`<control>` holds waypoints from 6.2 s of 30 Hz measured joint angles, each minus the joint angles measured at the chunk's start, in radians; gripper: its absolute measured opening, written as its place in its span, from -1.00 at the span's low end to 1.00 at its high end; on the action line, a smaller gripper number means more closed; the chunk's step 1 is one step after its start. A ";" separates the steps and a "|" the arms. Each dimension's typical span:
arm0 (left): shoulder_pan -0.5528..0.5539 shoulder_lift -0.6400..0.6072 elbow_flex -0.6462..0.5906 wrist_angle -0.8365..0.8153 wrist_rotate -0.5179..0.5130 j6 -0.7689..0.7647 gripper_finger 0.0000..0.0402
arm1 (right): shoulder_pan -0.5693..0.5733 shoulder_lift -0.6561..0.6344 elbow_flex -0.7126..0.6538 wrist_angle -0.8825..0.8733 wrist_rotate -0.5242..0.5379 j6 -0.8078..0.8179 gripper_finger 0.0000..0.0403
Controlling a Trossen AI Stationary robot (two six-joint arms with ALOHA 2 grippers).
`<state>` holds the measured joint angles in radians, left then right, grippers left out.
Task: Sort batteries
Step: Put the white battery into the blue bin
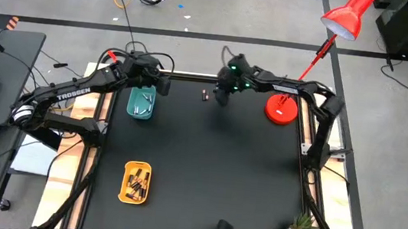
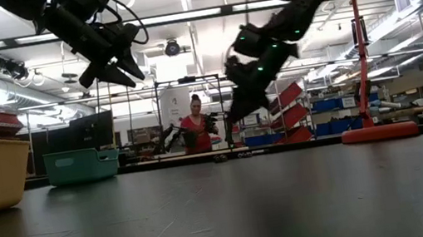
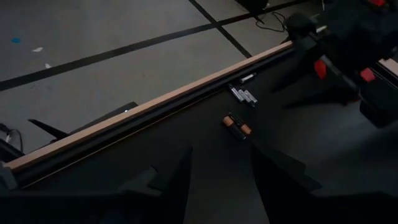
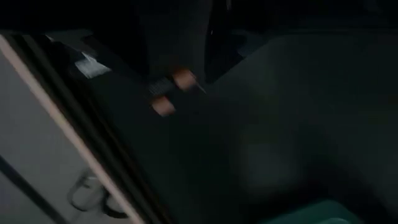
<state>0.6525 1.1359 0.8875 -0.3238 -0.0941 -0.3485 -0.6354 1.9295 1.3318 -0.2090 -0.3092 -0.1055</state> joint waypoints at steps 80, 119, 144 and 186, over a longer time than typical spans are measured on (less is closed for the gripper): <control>0.000 0.000 0.000 -0.007 -0.026 -0.029 -0.14 | -0.087 0.311 0.384 -0.552 0.158 0.187 -0.34; 0.000 0.000 0.000 -0.010 -0.006 -0.023 -0.14 | -0.110 0.290 0.368 -0.454 0.234 0.313 -0.34; 0.000 0.000 0.000 -0.015 -0.001 0.005 -0.14 | -0.083 0.150 0.323 -0.813 0.183 0.027 -0.34; 0.000 0.000 0.000 0.115 0.236 -0.020 -0.14 | -0.052 0.012 0.215 -0.690 0.114 -0.135 -0.90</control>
<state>0.6521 1.1359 0.8875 -0.2092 0.1422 -0.3680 -0.6876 1.9416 1.5466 -0.8986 -0.1955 -0.2400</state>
